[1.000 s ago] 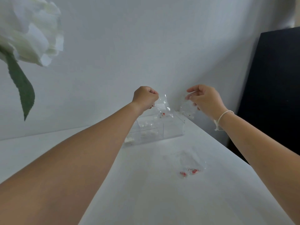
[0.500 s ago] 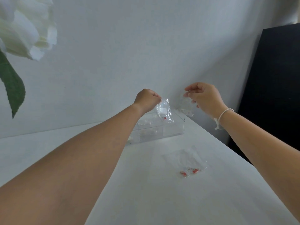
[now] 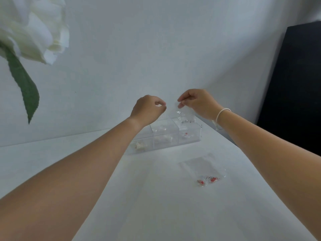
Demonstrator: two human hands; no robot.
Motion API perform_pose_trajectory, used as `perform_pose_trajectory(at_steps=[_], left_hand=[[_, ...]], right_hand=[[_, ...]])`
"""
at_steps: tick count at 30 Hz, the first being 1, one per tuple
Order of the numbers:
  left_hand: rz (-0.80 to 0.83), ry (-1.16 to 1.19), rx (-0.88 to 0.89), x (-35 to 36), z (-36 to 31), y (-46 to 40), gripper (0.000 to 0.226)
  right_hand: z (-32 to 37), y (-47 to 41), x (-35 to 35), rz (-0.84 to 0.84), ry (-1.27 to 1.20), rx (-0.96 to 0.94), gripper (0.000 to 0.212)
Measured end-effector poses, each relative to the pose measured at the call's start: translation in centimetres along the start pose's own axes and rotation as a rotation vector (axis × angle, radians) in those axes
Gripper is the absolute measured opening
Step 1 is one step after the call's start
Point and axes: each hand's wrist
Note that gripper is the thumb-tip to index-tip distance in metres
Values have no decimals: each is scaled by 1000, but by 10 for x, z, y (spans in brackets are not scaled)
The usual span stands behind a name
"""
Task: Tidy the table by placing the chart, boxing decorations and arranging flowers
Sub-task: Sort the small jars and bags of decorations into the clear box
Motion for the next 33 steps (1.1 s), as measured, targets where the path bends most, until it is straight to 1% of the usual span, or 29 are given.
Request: perform_pose_trajectory(at_steps=[3,5,7,10,14,17,19,22,24,26,27,30,33], left_hand=[[-108,4,40,-19,8,22,21],[-166,31,54,-29,17,43,20],[-197,85,30,-34,26,65,20],[-172,163,-54,-32,40,89,22],[-134,311,-191,-30,48,100,30],[-125,319,-206,-27,50,105,30],[-125,323,-197,-26,51,106,28],[-121,338,-187,-27,54,108,24],[-121,345,-186,-26,55,108,22],[-119,357,-189,-26,56,109,22],[-117,364,-190,-26,56,109,22],[-113,385,-190,-27,57,110,18],[-112,401,-189,-27,58,110,16]], right_hand=[[-1,-1,6,9,18,-1,26],[-5,0,9,20,40,19,23],[-8,3,12,39,83,35,17],[-13,9,16,21,182,43,15],[-13,26,16,-59,315,57,26],[-8,49,12,-81,360,-16,29],[-3,68,8,-58,370,-50,27],[1,98,1,55,321,-36,18],[2,114,-6,219,330,-14,16],[3,122,-11,402,363,34,23],[3,124,-13,465,371,65,29],[1,124,-11,551,394,125,44],[0,122,-9,590,419,124,47]])
Point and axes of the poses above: each hand's wrist, its own y-axis away from the middle knuckle, its own x-axis out of the palm, z = x × y, and after that the axes turned 4 degrees about y, right-handed
